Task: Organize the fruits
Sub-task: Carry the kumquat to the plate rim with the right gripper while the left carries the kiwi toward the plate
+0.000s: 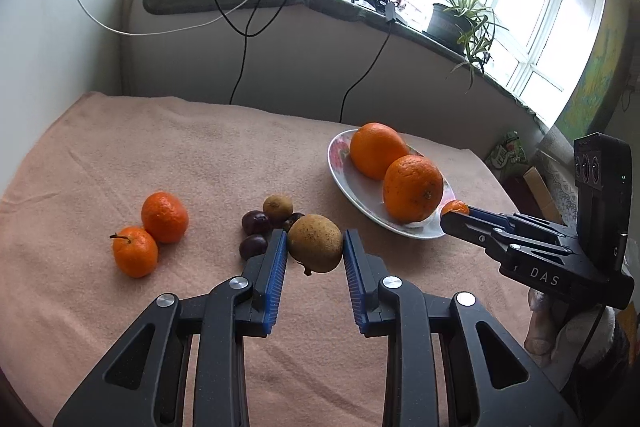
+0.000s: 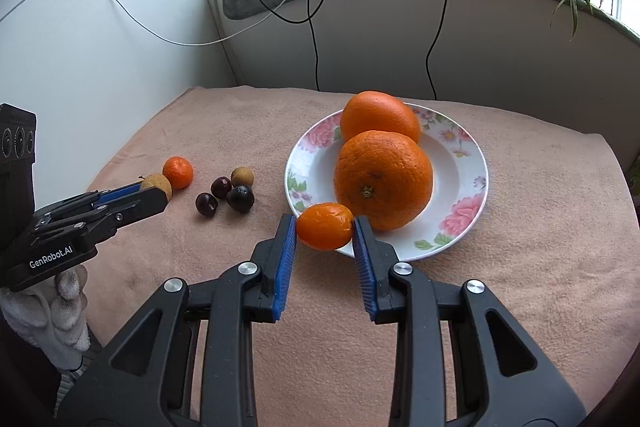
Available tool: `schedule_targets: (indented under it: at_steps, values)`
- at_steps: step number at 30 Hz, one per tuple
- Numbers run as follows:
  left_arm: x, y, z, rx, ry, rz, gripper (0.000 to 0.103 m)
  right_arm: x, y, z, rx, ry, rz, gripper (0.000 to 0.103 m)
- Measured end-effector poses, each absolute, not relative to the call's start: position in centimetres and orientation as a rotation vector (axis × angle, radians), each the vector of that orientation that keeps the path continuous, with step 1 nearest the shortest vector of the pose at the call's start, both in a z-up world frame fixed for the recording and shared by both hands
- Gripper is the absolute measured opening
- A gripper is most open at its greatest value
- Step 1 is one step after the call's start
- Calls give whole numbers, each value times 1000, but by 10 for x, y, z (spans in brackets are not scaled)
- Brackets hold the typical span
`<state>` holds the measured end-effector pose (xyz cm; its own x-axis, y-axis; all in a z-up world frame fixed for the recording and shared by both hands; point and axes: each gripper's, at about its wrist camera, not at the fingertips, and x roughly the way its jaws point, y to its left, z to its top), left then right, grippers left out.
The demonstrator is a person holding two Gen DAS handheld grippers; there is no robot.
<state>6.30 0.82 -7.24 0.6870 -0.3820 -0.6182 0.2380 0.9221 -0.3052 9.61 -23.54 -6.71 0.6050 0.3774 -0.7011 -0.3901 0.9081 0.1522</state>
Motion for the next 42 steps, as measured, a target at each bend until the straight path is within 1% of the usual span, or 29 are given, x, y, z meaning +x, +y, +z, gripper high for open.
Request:
schedule_targets:
  at_steps: [17, 40, 41, 42]
  values:
    - [104, -56, -80, -134, 772, -432, 27, 124, -293, -75, 17, 814, 315, 30]
    - [120, -72, -84, -75, 788, -421, 28, 143, -289, -86, -12, 834, 313, 30]
    - [120, -72, -84, -73, 788, -421, 31, 144, -289, -86, -13, 836, 312, 30]
    - [120, -73, -84, -70, 786, -421, 38, 144, -289, -86, -14, 838, 312, 31]
